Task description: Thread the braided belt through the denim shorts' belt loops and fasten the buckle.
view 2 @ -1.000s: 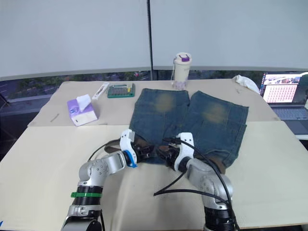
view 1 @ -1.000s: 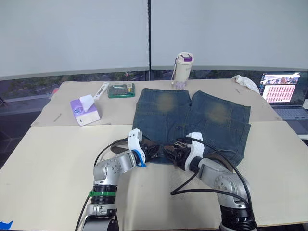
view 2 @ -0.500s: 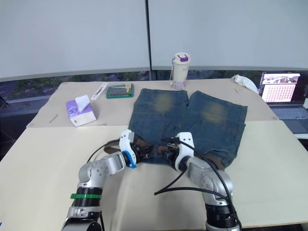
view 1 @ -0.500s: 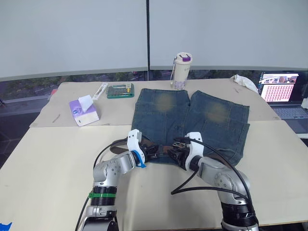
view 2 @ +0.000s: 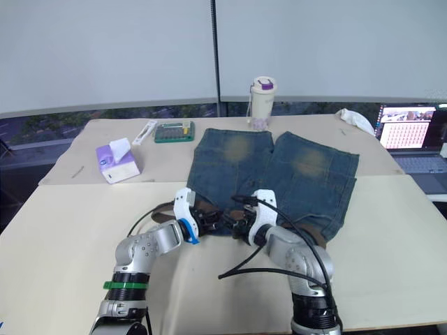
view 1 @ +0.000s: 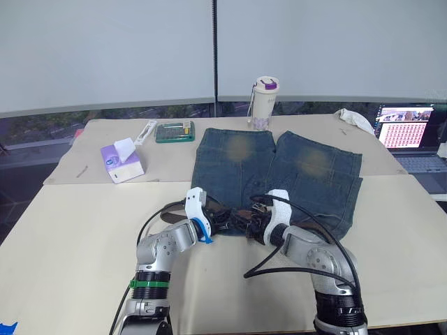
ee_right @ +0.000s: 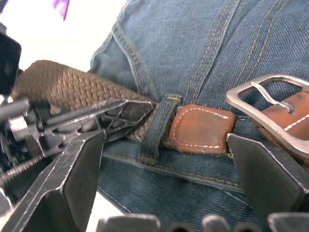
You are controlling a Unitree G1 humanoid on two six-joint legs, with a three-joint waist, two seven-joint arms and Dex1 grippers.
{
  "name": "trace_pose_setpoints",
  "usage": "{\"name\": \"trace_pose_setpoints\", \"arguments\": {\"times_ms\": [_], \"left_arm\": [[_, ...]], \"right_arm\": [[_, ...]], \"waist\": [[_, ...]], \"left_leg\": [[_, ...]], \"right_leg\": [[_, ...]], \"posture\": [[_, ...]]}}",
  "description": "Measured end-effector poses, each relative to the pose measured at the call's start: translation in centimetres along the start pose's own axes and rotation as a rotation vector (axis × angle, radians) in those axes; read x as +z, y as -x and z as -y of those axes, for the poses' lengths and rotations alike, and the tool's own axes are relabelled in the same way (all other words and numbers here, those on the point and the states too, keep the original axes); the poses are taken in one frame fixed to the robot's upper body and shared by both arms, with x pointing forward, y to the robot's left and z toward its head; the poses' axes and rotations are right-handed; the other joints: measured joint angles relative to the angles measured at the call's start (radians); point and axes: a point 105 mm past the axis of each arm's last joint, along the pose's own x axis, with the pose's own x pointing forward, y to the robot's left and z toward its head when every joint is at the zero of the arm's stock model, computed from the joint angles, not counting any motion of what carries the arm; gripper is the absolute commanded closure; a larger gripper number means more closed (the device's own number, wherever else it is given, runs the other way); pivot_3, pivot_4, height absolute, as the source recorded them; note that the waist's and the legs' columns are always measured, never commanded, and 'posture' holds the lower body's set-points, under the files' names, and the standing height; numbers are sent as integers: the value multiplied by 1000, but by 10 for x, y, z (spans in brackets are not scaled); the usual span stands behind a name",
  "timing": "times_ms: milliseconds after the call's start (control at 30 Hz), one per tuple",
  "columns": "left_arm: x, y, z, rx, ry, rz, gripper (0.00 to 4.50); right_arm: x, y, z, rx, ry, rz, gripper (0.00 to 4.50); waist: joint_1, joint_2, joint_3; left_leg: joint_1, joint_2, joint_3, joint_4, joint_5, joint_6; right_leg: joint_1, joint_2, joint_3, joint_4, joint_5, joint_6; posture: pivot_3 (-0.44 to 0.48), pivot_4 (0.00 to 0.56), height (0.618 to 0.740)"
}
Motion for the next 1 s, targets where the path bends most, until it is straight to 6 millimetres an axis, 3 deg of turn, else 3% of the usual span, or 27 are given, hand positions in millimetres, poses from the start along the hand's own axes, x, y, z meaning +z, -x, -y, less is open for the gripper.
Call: {"name": "trace_pose_setpoints", "arguments": {"times_ms": [167,533,1000], "left_arm": [[0,-1,0,-4,-21,9,4500],[-4,-5,4,-39,-25,11,4500],[-1,-3,3,-60,-12,32,4500]], "right_arm": [[6,0,0,-1,-173,16,10],[7,9,15,-8,-373,-17,10],[11,5,9,57,-504,1,10]], "waist": [[1,1,0],[7,2,-1],[-2,2,-1]], "left_leg": [[-1,0,0,-1,0,0],[0,-1,-1,-1,-1,1],[-1,0,-1,-1,-1,2]], "right_leg": [[-1,0,0,0,0,0],[0,-1,-1,-1,0,0],[0,0,0,-1,0,0]], "posture": [[0,150,740],[0,150,740],[0,150,740]]}}
